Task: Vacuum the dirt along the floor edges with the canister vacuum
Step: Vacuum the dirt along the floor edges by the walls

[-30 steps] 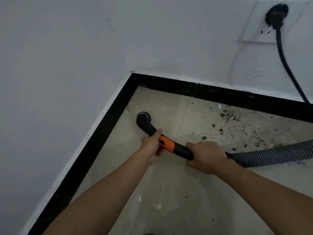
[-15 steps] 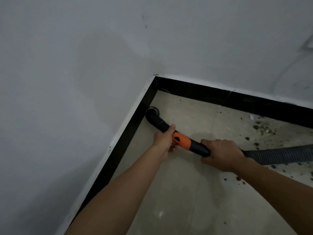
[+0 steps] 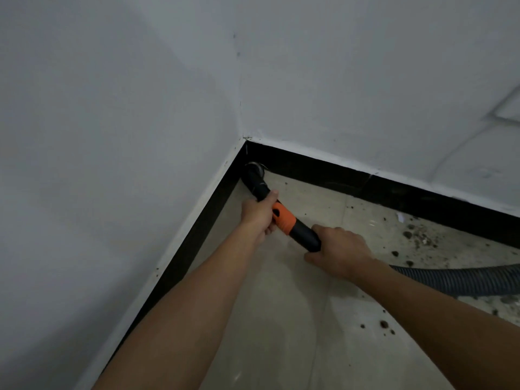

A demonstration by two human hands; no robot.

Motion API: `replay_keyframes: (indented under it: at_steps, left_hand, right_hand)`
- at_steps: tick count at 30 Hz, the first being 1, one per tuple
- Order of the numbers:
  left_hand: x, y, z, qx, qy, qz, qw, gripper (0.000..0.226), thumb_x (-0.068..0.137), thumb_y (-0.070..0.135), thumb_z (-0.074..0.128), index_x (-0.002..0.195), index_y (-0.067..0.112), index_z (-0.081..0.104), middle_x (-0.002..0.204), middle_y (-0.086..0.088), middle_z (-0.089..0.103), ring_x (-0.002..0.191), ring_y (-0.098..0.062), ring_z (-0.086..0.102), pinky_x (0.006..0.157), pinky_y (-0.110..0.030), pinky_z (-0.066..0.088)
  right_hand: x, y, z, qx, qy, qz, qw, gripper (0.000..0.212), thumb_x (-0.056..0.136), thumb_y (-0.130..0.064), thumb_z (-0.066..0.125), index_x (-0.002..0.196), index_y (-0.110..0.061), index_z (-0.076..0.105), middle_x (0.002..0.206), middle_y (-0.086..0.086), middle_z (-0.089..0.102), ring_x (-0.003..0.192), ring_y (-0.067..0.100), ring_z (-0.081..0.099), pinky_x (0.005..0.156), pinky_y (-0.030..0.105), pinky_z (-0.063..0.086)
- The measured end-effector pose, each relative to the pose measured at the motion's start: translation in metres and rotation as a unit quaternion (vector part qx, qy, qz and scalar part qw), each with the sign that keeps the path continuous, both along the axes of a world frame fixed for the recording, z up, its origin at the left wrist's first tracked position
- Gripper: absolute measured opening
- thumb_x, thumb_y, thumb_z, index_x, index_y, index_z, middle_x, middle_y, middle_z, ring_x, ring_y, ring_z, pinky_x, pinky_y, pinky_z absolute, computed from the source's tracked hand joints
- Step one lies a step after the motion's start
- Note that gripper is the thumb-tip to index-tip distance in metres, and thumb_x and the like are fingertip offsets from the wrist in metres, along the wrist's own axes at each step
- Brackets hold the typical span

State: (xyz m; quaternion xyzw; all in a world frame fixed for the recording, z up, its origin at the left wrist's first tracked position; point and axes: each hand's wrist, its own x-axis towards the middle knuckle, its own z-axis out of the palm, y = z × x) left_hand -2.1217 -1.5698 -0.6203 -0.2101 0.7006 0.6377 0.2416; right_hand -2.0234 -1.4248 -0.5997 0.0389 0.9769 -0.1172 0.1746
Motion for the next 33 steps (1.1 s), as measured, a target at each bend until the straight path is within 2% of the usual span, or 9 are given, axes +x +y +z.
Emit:
replay_keyframes:
  at_steps: [4,10,14,19,26,30,33]
  left_hand:
    - [0.002,-0.006,-0.002,-0.001,0.008,-0.027,1.000,0.040,0.092,0.041,0.060,0.109,0.006,0.053,0.065,-0.008,0.054,0.034,-0.013,0.047,0.037,-0.022,0.037]
    - [0.004,-0.004,0.002,-0.003,0.008,-0.017,1.000,0.033,0.091,0.040,0.062,0.086,0.010,0.050,0.060,-0.007,0.048,0.035,-0.013,0.043,0.038,-0.022,0.033]
    - [0.023,0.020,0.002,-0.012,0.001,-0.081,0.997,0.032,0.092,0.042,0.059,0.088,0.010,0.055,0.062,-0.006,0.051,0.042,-0.016,0.045,0.045,-0.026,0.036]
    - [0.040,0.048,0.001,-0.005,-0.006,-0.124,0.992,0.035,0.093,0.045,0.057,0.087,0.010,0.053,0.059,-0.005,0.048,0.042,-0.017,0.045,0.045,-0.025,0.035]
    - [0.037,-0.020,0.008,-0.030,-0.007,0.015,0.999,0.034,0.090,0.039,0.064,0.077,0.011,0.049,0.054,-0.007,0.046,0.033,-0.015,0.040,0.035,-0.019,0.029]
    - [0.057,-0.021,0.014,-0.040,-0.012,-0.010,0.999,0.033,0.092,0.037,0.062,0.076,0.011,0.049,0.054,-0.006,0.046,0.033,-0.014,0.040,0.037,-0.018,0.030]
    - [0.077,0.007,0.013,-0.033,-0.017,-0.061,0.997,0.032,0.093,0.039,0.059,0.081,0.010,0.052,0.059,-0.007,0.051,0.035,-0.015,0.043,0.040,-0.022,0.033]
  right_hand:
    - [0.004,-0.005,0.001,0.018,-0.002,0.011,1.000,0.031,0.088,-0.046,0.060,0.112,-0.028,0.050,0.086,-0.005,0.057,0.074,0.014,0.056,0.065,0.027,0.046]
    - [0.012,-0.010,0.007,0.022,0.015,0.005,1.000,0.032,0.089,-0.046,0.057,0.113,-0.026,0.048,0.084,-0.004,0.055,0.073,0.016,0.057,0.068,0.029,0.049]
    - [0.052,-0.005,0.005,0.048,0.030,-0.036,0.998,0.030,0.091,-0.046,0.053,0.110,-0.025,0.044,0.080,-0.006,0.052,0.067,0.015,0.055,0.063,0.028,0.048]
    - [0.081,0.008,0.011,0.075,0.022,-0.062,0.995,0.028,0.092,-0.046,0.051,0.109,-0.025,0.043,0.080,-0.006,0.051,0.067,0.016,0.051,0.062,0.028,0.044]
    - [0.042,-0.017,0.015,-0.015,-0.003,0.039,0.999,0.032,0.088,-0.043,0.058,0.112,-0.024,0.049,0.090,0.002,0.058,0.073,0.020,0.052,0.064,0.029,0.040]
    - [0.064,-0.019,0.008,-0.060,-0.014,0.016,0.998,0.026,0.085,-0.042,0.058,0.100,-0.026,0.045,0.087,-0.002,0.056,0.076,0.020,0.058,0.065,0.029,0.045]
    - [0.095,-0.001,0.006,-0.026,0.002,-0.017,1.000,0.028,0.087,-0.044,0.056,0.107,-0.026,0.046,0.087,-0.004,0.058,0.073,0.017,0.057,0.063,0.028,0.045]
